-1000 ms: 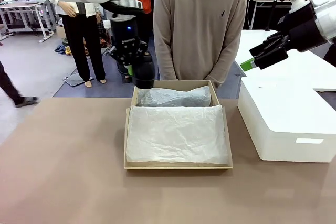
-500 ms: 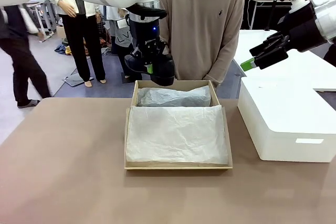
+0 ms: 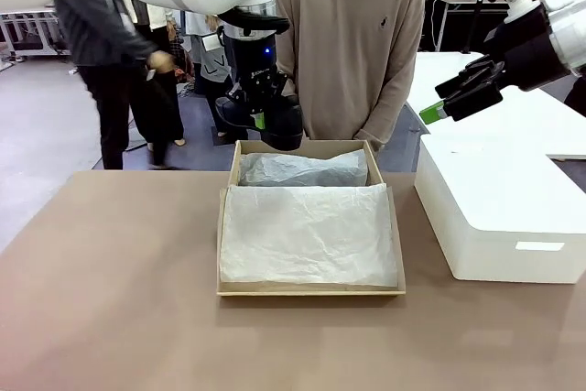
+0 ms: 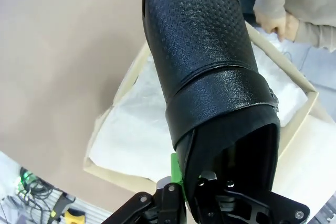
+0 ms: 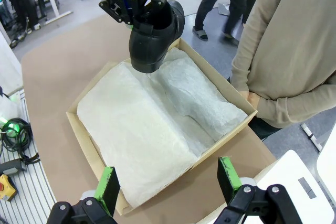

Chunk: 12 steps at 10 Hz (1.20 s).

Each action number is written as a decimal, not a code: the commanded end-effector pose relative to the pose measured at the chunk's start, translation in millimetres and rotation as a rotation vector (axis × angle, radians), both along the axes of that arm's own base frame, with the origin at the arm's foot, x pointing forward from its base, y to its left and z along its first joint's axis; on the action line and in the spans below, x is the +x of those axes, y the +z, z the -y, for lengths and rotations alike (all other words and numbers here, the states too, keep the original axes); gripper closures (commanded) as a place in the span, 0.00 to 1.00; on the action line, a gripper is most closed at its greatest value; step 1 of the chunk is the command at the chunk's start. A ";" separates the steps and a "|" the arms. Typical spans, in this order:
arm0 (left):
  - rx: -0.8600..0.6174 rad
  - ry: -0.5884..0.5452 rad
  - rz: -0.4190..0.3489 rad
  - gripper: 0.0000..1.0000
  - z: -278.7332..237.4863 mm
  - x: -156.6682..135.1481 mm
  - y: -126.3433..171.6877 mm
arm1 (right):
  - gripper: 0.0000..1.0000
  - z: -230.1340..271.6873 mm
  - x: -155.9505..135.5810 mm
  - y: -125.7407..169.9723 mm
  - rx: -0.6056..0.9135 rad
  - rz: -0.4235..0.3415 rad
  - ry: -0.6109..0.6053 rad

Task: Pack the shoes into the box.
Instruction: Place the other shoe of the Shoes into the Shoes Box.

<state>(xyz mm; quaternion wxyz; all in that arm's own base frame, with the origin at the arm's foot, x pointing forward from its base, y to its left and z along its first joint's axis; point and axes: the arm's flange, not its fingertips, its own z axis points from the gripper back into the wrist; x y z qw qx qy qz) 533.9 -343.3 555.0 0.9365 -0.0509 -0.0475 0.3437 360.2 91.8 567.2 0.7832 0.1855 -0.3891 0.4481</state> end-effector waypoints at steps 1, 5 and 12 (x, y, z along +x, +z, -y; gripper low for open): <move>0.000 0.000 0.000 1.00 0.0 0.0 0.0 | 0.00 0.7 4.0 -0.9 0.016 0.015 0.023; -0.012 0.328 -0.032 1.00 48.9 -15.2 3.5 | 0.00 0.7 4.0 -0.9 0.016 0.015 0.023; -0.050 0.618 0.025 1.00 132.3 -18.1 -24.8 | 0.00 0.7 4.0 -0.9 0.016 0.015 0.023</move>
